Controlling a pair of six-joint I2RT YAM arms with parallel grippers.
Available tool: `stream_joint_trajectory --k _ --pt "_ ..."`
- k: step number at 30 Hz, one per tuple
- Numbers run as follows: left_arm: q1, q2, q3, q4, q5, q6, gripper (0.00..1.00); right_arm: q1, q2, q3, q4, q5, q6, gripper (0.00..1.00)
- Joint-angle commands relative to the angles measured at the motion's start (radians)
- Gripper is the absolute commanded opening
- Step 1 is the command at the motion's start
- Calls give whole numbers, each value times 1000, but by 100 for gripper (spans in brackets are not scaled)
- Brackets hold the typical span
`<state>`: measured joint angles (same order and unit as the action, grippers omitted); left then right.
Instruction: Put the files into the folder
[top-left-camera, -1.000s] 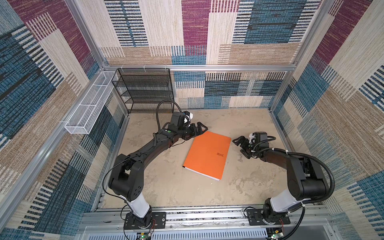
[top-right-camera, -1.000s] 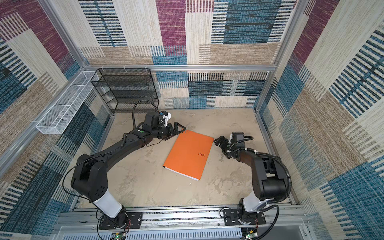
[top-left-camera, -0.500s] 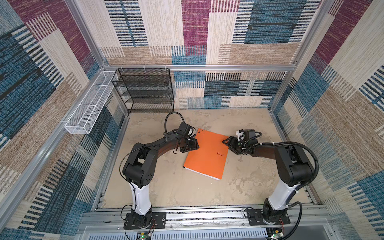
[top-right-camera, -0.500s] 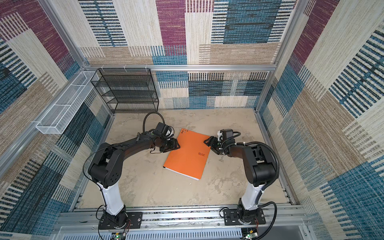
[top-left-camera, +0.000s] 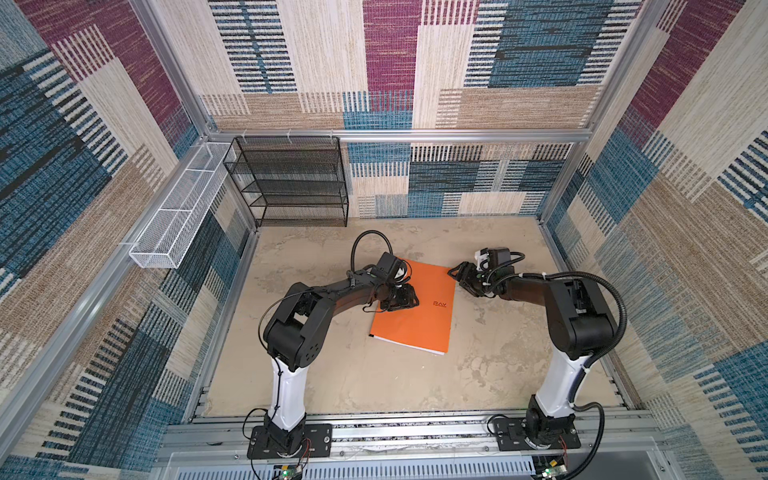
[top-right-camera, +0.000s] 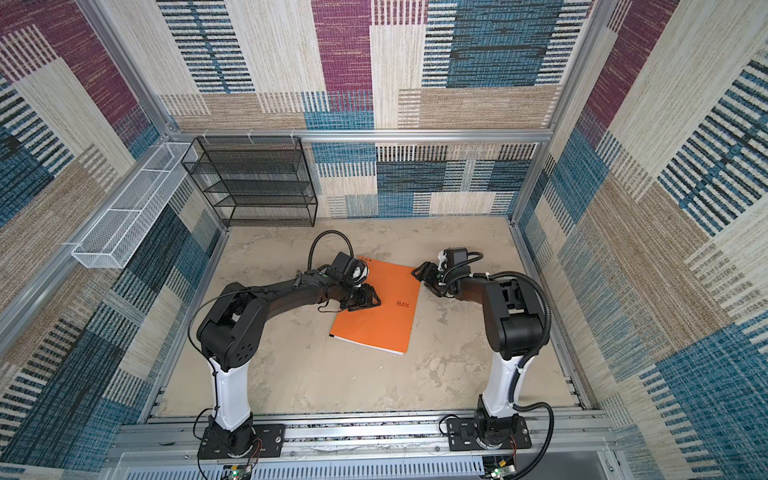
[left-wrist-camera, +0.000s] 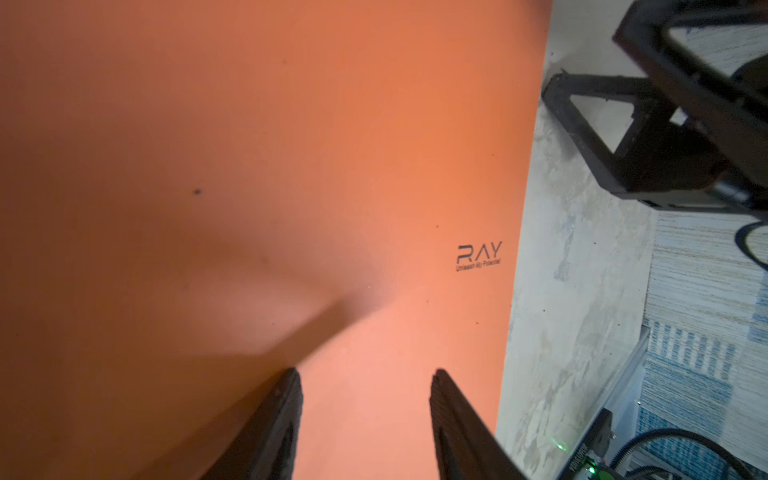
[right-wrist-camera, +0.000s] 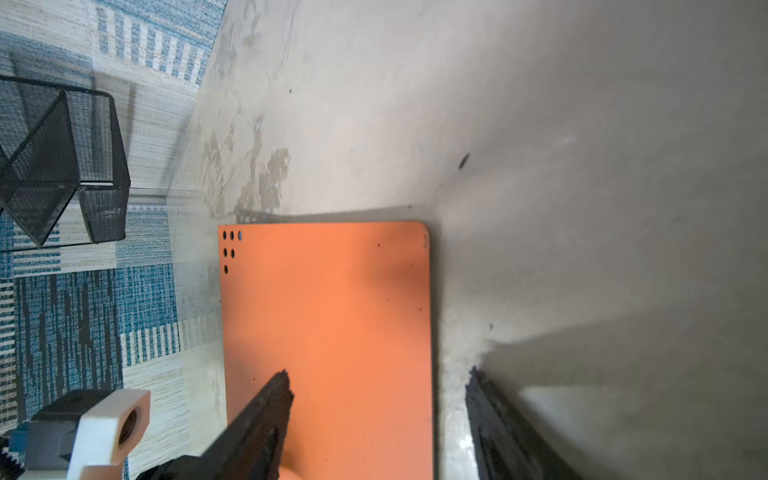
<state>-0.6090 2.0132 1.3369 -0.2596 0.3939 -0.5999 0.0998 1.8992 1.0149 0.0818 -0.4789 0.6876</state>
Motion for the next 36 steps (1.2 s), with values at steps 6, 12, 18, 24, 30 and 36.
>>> stream_joint_trajectory --k 6,12,18,24,30,36 --pt "41 -200 -55 -161 -236 -28 59 -6 -58 -32 -87 -28 -40 75" --pt "102 -322 -229 -166 -265 11 89 29 -54 -98 -69 -68 -51 81" --pt "106 -289 -286 -103 -191 27 95 66 -9 -79 -50 -81 -40 83" --pt "77 -237 -304 -9 -90 -7 95 67 38 -1 -80 -37 -48 83" --pt "49 -159 -245 29 -61 -41 95 56 70 53 -112 18 -43 83" --pt "26 -141 -206 27 -78 -84 94 11 49 55 -133 38 -51 83"
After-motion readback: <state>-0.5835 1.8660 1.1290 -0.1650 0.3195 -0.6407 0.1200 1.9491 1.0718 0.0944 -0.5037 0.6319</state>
